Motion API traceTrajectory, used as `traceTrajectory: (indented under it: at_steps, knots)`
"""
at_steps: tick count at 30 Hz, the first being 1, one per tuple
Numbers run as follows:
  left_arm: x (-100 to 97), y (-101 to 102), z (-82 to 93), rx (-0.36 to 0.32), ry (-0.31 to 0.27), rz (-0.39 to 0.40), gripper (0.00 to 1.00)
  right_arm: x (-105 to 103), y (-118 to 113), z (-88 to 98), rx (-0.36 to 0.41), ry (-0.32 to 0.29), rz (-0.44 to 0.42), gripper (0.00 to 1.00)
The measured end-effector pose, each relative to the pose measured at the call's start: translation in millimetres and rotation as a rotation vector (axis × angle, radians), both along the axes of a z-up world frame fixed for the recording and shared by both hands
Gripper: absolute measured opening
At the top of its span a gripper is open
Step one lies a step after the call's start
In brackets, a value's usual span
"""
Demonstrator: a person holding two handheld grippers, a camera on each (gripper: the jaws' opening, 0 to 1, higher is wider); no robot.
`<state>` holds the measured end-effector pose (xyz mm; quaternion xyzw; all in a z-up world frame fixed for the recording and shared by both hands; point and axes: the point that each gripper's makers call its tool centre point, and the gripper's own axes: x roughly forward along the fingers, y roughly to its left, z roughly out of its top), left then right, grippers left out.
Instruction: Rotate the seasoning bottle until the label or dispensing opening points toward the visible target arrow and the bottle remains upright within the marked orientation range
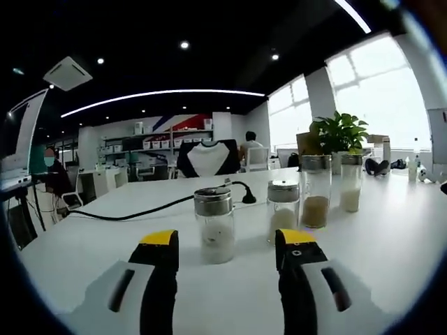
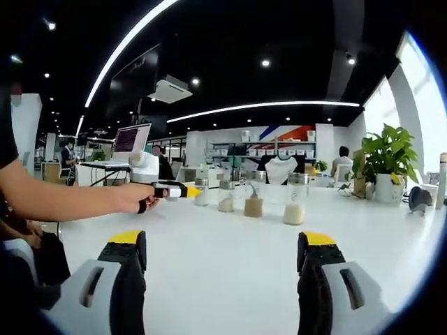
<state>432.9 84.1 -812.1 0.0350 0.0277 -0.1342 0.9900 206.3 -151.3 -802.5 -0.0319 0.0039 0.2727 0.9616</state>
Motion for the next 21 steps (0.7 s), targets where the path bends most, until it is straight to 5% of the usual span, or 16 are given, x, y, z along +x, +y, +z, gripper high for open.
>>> traceTrajectory:
  at_steps: [6, 21]
  knots:
    - [14.6, 5, 4.1, -0.016, 0.004, 0.001, 0.44, -3, -3, 0.0, -0.01, -0.006, -0.009, 0.87]
    - [40.9, -2, -2.9, -0.017, 0.04, -0.026, 0.39, -5, -8, -1.4, -0.034, -0.014, -0.019, 0.8]
